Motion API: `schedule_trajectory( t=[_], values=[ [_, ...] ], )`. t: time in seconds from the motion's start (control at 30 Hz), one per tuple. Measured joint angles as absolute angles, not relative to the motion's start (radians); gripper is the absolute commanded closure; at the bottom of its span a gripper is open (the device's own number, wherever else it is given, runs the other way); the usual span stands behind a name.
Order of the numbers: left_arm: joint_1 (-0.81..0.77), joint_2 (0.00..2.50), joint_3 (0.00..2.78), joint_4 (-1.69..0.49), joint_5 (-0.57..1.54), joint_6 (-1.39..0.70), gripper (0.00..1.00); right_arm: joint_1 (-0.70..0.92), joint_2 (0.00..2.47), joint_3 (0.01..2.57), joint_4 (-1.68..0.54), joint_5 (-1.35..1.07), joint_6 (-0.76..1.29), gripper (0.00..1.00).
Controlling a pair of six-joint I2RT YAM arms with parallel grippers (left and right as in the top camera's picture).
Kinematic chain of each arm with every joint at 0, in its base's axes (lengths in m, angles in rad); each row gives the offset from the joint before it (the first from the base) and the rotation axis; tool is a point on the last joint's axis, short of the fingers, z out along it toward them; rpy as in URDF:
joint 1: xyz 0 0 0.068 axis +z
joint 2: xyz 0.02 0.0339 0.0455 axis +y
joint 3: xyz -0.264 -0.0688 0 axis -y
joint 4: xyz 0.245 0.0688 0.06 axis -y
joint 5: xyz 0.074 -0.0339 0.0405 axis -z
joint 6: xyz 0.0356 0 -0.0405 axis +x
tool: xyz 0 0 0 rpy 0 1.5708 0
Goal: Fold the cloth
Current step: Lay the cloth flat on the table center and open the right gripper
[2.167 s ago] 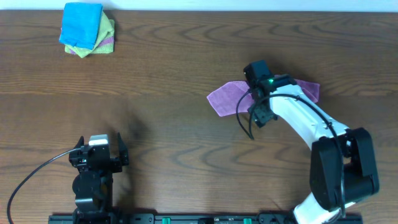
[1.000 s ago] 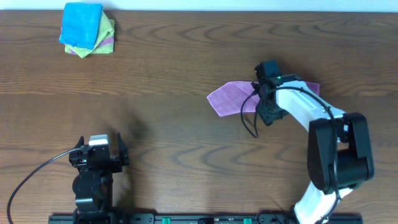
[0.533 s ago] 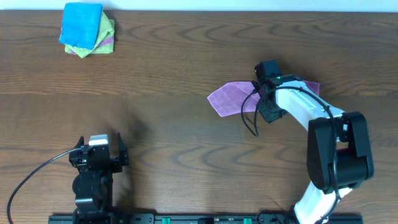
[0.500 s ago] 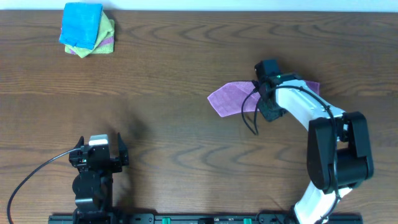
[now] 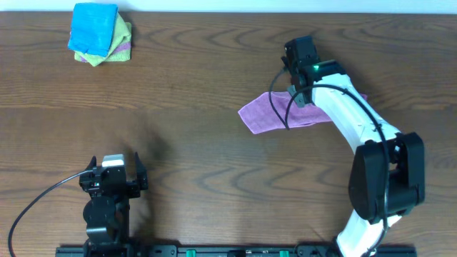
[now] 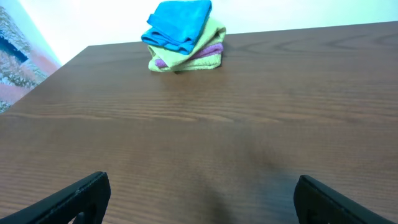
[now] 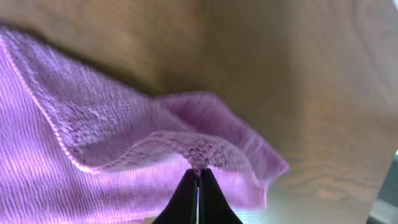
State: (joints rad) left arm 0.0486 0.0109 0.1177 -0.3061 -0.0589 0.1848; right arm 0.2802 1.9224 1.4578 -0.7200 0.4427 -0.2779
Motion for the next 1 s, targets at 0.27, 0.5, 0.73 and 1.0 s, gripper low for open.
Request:
schedule_trajectory(
  t=[0.27,0.5,0.73,1.0],
  values=[
    [0.049,0.011,0.118,-0.306,-0.059,0.185,0.05,0.305,1.922,1.46,-0.443,0.354,-0.296,0.99],
    [0.049,0.011,0.118,-0.306,-0.059,0.185,0.05,0.319,1.925,1.46,-0.257,0.271,-0.296,0.99],
    [0.049,0.011,0.118,-0.306,-0.059,0.185,0.05,0.342,1.976,1.46,-0.197,0.198,-0.292,0.99],
    [0.049,0.011,0.118,-0.306,-0.059,0.185,0.04,0.423,1.99,1.46,-0.234,0.054,-0.251,0.99]
  ],
)
